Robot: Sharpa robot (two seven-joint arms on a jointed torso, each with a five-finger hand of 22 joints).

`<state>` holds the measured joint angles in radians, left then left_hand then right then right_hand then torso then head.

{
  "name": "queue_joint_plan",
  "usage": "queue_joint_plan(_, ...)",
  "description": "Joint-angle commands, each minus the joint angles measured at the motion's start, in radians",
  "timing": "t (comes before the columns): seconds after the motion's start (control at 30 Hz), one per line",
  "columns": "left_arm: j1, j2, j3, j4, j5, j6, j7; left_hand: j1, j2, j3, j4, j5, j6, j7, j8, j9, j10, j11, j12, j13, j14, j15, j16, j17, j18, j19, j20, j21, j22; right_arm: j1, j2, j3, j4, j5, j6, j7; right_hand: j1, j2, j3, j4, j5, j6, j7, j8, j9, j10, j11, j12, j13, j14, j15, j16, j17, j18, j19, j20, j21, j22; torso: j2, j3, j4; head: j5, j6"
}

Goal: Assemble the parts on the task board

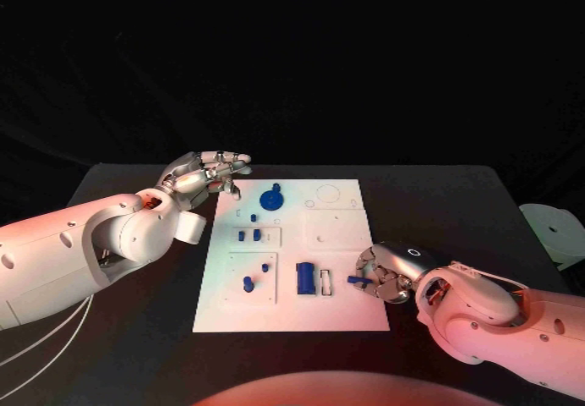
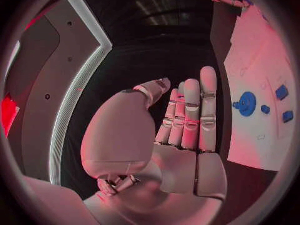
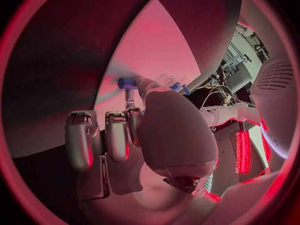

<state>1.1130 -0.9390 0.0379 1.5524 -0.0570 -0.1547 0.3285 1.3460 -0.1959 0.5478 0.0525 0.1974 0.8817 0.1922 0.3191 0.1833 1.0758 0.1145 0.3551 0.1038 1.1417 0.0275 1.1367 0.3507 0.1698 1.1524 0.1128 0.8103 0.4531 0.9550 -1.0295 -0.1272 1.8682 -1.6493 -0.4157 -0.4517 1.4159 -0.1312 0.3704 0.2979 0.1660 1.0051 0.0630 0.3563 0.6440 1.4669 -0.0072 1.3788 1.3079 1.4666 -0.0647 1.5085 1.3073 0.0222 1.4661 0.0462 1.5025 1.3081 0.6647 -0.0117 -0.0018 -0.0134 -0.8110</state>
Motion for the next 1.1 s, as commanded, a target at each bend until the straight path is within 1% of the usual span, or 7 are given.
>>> queue_joint_plan(0.03, 0.0, 0.001, 0.001, 0.002, -0.002, 0.016, 0.003, -0.008, 0.003, 0.0, 0.003, -0.002, -0.005, 0.002, -0.002, -0.002, -0.005, -0.001, 0.003, 0.0, -0.001, 0.002, 0.005, -0.001, 0.014, 0.003, 0.003, -0.003, -0.001, -0.003, -0.004, -0.006, 0.004, 0.106, 0.001, -0.022, -0.049, -0.013, 0.177, -0.147, 0.0, -0.009, 0.005, 0.012, 0.019, 0.006, -0.005, -0.006, 0.108, 0.071, -0.006, -0.006, 0.094, -0.007, 0.076, -0.007, 0.002, 0.243, 0.0, -0.0007, 0.0001, 0.0, 0.001)
queue_joint_plan(0.07, 0.0, 0.001, 0.001, 0.002, -0.002, 0.016, 0.003, -0.008, 0.003, 0.0, 0.003, -0.002, -0.005, 0.002, -0.002, -0.002, -0.005, -0.001, 0.003, 0.0, -0.001, 0.002, 0.005, -0.001, 0.014, 0.003, 0.003, -0.003, -0.001, -0.001, -0.004, -0.006, 0.005, 0.138, -0.006, -0.018, -0.077, -0.019, 0.212, -0.157, 0.01, -0.014, 0.003, 0.019, 0.032, 0.008, -0.001, -0.005, 0.109, 0.071, -0.007, -0.005, 0.096, -0.008, 0.077, -0.007, 0.003, 0.243, 0.0, -0.0007, 0.0, 0.001, 0.002)
queue_joint_plan(0.17, 0.0, 0.002, 0.001, 0.002, -0.002, 0.016, 0.002, -0.008, 0.003, 0.0, 0.003, -0.002, -0.005, 0.002, -0.002, -0.002, -0.005, -0.001, 0.003, 0.0, -0.001, 0.002, 0.005, -0.001, 0.014, 0.003, 0.003, -0.003, -0.001, 0.009, -0.003, -0.006, 0.009, 0.253, -0.03, 0.0, -0.109, -0.026, 0.246, -0.173, 0.04, -0.019, 0.005, 0.028, 0.047, 0.009, -0.002, -0.005, 0.11, 0.071, -0.007, -0.006, 0.094, -0.008, 0.077, -0.007, 0.003, 0.243, 0.0, -0.0012, 0.0001, 0.0, 0.007)
queue_joint_plan(0.47, 0.0, 0.003, 0.0, 0.002, -0.002, 0.016, 0.0, -0.007, 0.004, 0.0, 0.003, -0.002, -0.005, 0.002, -0.001, -0.002, -0.005, -0.001, 0.004, 0.0, -0.002, 0.002, 0.005, -0.001, 0.015, 0.004, 0.003, -0.004, -0.001, 0.019, 0.019, -0.005, 0.019, 0.441, -0.098, 0.049, -0.15, -0.033, 0.26, -0.185, 0.065, -0.023, 0.005, 0.035, 0.062, 0.01, -0.002, -0.004, 0.112, 0.071, -0.007, -0.006, 0.093, -0.006, 0.075, -0.007, -0.002, 0.242, 0.0, -0.0004, 0.0009, 0.002, 0.01)
queue_joint_plan(0.8, 0.0, 0.004, 0.0, 0.003, -0.002, 0.015, 0.001, -0.008, 0.008, 0.001, 0.006, -0.001, -0.005, 0.002, -0.001, -0.002, -0.006, -0.001, 0.004, 0.0, -0.002, 0.002, 0.006, -0.001, 0.014, 0.004, 0.003, -0.004, -0.002, 0.02, 0.06, -0.005, 0.007, 0.512, -0.121, 0.071, -0.187, -0.039, 0.251, -0.185, 0.085, -0.023, 0.003, 0.037, 0.069, 0.009, -0.002, -0.005, 0.111, 0.071, -0.007, -0.008, 0.091, -0.005, 0.073, -0.008, -0.007, 0.24, 0.001, -0.0005, 0.0009, 0.002, 0.012)
queue_joint_plan(0.9, 0.0, 0.003, 0.0, 0.004, -0.002, 0.014, 0.001, -0.008, 0.008, 0.002, 0.006, -0.001, -0.005, 0.002, -0.001, -0.002, -0.006, -0.001, 0.004, 0.0, -0.002, 0.002, 0.006, -0.001, 0.014, 0.004, 0.003, -0.004, -0.002, 0.02, 0.069, -0.005, 0.001, 0.521, -0.128, 0.072, -0.213, -0.04, 0.238, -0.178, 0.116, -0.02, 0.002, 0.038, 0.071, 0.009, -0.003, -0.004, 0.112, 0.071, -0.008, -0.007, 0.092, -0.005, 0.073, -0.008, -0.007, 0.24, 0.002, -0.0001, 0.0019, 0.004, 0.011)
queue_joint_plan(1.1, 0.0, 0.002, 0.0, 0.004, -0.002, 0.013, 0.001, -0.008, 0.008, 0.002, 0.006, -0.001, -0.005, 0.002, -0.001, -0.002, -0.006, -0.001, 0.004, 0.0, -0.002, 0.002, 0.006, -0.001, 0.014, 0.004, 0.003, -0.004, -0.002, 0.02, 0.083, -0.005, -0.007, 0.527, -0.132, 0.075, -0.247, -0.035, 0.222, -0.16, 0.122, -0.016, 0.002, 0.037, 0.073, 0.011, -0.003, -0.002, 0.114, 0.071, -0.008, -0.006, 0.094, -0.006, 0.074, -0.008, -0.004, 0.241, 0.001, 0.0004, 0.0002, 0.007, 0.007)
